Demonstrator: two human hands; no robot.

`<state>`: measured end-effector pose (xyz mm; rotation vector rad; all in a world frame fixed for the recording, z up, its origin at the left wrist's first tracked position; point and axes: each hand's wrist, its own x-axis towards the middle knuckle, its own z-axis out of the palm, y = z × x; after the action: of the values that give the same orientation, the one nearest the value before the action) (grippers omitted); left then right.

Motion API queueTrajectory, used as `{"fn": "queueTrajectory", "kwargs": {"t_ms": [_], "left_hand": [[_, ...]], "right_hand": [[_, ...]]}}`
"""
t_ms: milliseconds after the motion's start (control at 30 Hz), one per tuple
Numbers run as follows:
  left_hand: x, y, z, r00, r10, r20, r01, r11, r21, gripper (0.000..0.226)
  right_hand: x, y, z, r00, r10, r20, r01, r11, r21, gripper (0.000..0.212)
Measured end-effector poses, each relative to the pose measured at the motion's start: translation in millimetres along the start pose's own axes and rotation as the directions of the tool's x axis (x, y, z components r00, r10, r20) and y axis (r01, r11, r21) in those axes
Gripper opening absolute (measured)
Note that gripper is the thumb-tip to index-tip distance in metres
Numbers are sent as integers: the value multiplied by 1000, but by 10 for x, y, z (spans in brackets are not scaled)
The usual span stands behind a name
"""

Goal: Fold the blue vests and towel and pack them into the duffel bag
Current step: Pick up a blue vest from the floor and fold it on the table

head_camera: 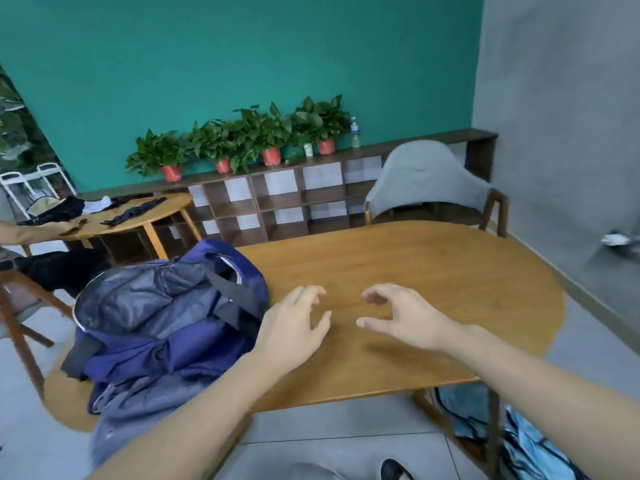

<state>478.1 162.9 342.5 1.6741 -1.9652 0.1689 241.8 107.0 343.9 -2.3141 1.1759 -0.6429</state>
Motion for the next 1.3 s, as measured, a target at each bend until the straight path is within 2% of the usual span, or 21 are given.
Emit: {"fn": "queueTrajectory", "kwargs": {"t_ms": [233, 367, 567, 833, 1067, 1233, 1300], "left_hand": [[-24, 1417, 825, 985, 126, 115, -108, 983, -148, 37], [-116, 2155, 1286, 953, 232, 196, -184, 954, -238, 37], [-260, 2938, 2031, 895, 323, 310, -203, 910, -362, 38], [-259, 3349, 3264, 810, 283, 514, -97, 929, -358, 38], [-129, 3476, 4356, 726, 153, 670, 59, 957, -283, 43], [-83, 3431, 5059, 653, 76, 754, 129, 969, -209, 45], [-79, 3393, 5300, 630, 49, 775, 117, 981, -157, 45]], "right_hand": [[-1177, 1004, -498, 980, 191, -61, -189, 981, 44, 47], [-1776, 1534, -692, 953, 292, -76, -285, 954, 87, 37], [-2488, 2398, -776, 881, 469, -67, -464, 882, 78, 39], [-2872, 3472, -609, 706, 702, 93, -708, 700, 93, 46], [-2778, 4188, -422, 609, 759, 230, -791, 602, 107, 43], [-2712, 4732, -126, 534, 787, 309, -829, 560, 8, 49], [-2690, 4902, 1, 509, 789, 345, -836, 549, -21, 48]]}}
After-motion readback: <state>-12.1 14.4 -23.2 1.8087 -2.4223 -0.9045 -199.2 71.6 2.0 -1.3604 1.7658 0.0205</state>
